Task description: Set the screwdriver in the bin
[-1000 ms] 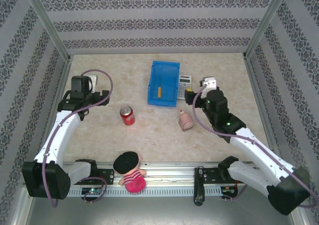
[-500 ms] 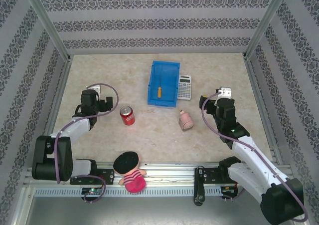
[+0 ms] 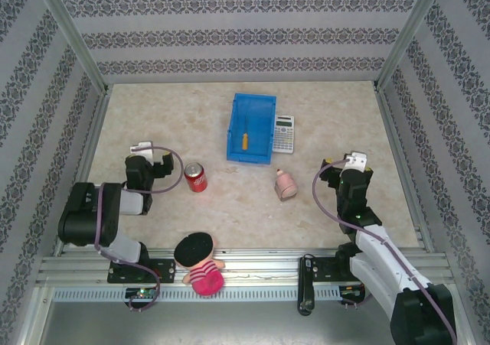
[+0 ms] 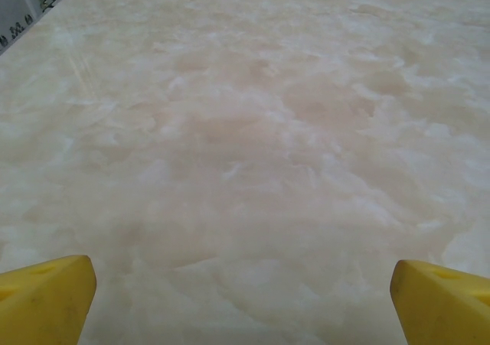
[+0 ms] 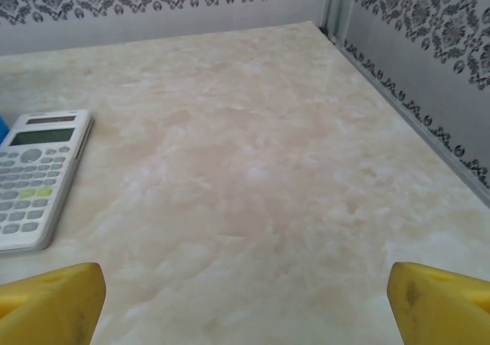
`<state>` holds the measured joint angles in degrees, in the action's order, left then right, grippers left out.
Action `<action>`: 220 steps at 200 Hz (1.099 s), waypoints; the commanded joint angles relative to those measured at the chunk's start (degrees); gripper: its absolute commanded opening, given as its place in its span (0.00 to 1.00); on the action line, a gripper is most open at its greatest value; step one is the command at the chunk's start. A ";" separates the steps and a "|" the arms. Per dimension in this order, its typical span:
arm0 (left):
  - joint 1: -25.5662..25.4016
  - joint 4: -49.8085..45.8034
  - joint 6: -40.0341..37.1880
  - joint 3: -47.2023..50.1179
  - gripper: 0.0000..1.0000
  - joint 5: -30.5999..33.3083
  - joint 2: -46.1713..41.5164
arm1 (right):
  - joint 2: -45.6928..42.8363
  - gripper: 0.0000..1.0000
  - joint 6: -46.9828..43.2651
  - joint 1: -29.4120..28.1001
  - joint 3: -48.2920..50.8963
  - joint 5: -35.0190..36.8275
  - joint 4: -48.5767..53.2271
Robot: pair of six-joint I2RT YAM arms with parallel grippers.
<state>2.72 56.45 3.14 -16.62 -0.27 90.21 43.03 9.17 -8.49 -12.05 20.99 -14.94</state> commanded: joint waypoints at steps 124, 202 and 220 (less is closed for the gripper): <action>0.44 7.56 0.18 -0.34 0.99 -2.74 0.93 | 38.28 0.97 -1.64 11.40 -12.19 -17.17 -28.23; 0.44 7.28 0.03 -0.51 0.99 -3.02 0.93 | 43.73 0.98 -5.11 10.28 -7.24 -23.18 -40.65; 0.44 6.13 -0.08 -1.14 0.99 -3.32 0.93 | 45.26 0.98 -6.27 8.50 -8.77 -20.01 -41.98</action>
<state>2.74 63.00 3.11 -16.53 -2.81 91.44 87.72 5.08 2.00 -18.96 0.01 -52.51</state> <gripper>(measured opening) 0.994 0.979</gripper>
